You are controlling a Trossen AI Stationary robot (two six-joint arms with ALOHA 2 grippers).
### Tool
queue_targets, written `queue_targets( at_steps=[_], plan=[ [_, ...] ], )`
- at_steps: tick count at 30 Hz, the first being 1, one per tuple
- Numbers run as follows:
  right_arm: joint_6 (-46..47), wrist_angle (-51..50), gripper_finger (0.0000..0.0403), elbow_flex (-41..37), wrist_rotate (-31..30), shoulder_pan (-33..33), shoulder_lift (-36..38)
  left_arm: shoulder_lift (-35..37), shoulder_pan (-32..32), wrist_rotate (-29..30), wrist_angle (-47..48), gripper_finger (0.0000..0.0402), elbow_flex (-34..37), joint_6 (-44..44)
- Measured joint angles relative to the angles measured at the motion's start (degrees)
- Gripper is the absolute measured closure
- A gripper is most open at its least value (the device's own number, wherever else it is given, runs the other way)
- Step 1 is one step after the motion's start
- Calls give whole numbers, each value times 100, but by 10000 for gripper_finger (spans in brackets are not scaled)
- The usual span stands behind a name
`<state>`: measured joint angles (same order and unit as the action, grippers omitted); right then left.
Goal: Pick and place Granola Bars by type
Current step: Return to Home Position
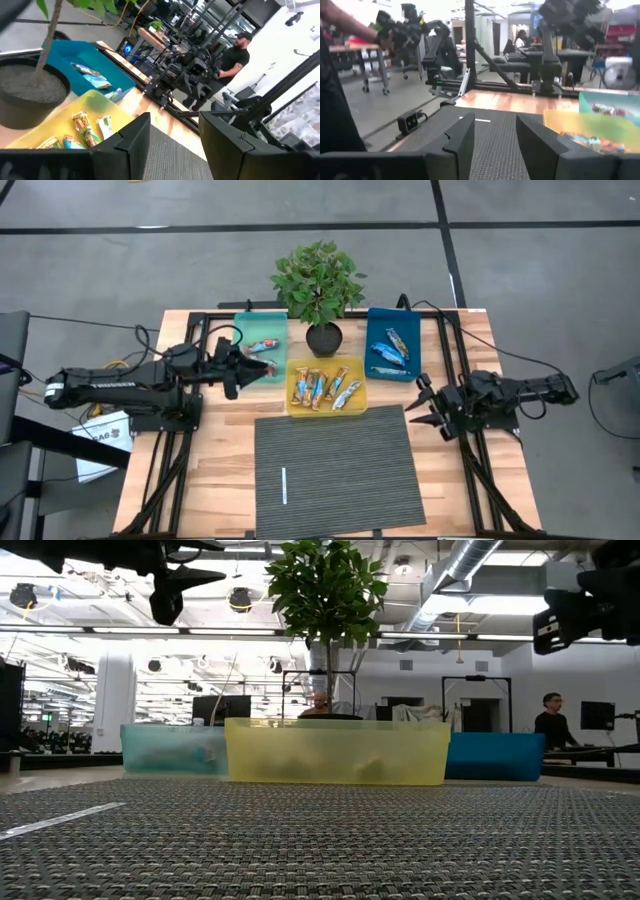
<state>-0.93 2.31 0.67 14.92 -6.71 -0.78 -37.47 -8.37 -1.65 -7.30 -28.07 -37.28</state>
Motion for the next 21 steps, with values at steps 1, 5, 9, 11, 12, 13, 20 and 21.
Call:
queue_targets(
  at_steps=[1,5,9,11,12,13,20,21],
  plan=[
    [148,-2,265,0,0,32,0,2,34,-3,-27,242,44,3],
    [547,-4,266,0,0,95,0,80,210,-135,-308,242,459,3],
    [591,-7,263,0,2,93,0,217,331,-366,-1120,242,1104,210],
    [591,-9,262,0,2,93,0,336,331,-575,-1280,242,1433,228],
    [593,-9,261,0,2,93,0,404,331,-695,-1375,242,1622,221],
    [593,-9,261,0,2,91,0,465,331,-828,-1459,242,1793,200],
    [593,-11,266,0,2,91,0,888,353,-1635,-2081,242,2566,461],
    [593,-11,266,0,2,91,0,957,365,-1675,-2079,242,2628,562]
  ],
)
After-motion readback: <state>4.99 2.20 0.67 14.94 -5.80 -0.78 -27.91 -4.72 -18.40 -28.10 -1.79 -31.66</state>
